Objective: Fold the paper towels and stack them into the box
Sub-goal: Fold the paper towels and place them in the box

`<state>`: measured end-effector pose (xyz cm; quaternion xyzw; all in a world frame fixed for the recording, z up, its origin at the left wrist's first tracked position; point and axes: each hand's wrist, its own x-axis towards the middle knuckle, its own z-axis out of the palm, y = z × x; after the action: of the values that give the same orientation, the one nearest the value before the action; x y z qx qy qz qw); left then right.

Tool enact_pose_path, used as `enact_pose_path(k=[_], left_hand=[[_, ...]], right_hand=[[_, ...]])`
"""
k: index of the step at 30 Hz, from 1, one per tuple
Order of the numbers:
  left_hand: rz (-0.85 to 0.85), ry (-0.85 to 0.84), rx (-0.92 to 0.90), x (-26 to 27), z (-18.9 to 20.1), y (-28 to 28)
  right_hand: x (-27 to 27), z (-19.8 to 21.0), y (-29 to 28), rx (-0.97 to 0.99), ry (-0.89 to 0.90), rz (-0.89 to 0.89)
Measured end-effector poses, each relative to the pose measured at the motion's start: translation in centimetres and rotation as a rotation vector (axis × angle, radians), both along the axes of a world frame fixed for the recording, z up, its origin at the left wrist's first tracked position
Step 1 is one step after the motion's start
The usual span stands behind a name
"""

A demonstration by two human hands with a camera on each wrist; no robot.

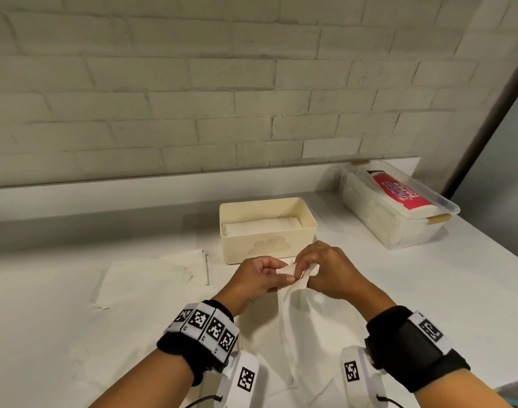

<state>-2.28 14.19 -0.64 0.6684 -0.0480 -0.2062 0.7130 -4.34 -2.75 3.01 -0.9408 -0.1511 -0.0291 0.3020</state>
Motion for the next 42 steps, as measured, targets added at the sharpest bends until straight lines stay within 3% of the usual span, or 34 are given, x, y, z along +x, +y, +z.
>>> enact_pose_path(k=[24, 26, 32, 38, 42], left_hand=[[0.082, 0.085, -0.091, -0.2, 0.1, -0.5], [0.106, 0.086, -0.083, -0.1, 0.1, -0.4], [0.126, 0.067, -0.071, 0.4, 0.5, -0.1], [0.123, 0.003, -0.05, 1.2, 1.9, -0.2], [0.158, -0.051, -0.071, 2.3, 3.7, 0.2]], right_hand=[[-0.1, -0.9, -1.4, 0.032, -0.354, -0.051], [-0.3, -0.4, -1.5, 0.044, -0.322, -0.086], [-1.0, 1.8, -1.8, -0.046, -0.005, -0.139], [-1.2, 4.4, -2.2, -0.052, -0.012, -0.036], [-0.8, 6.8, -2.8, -0.129, 0.069, -0.063]])
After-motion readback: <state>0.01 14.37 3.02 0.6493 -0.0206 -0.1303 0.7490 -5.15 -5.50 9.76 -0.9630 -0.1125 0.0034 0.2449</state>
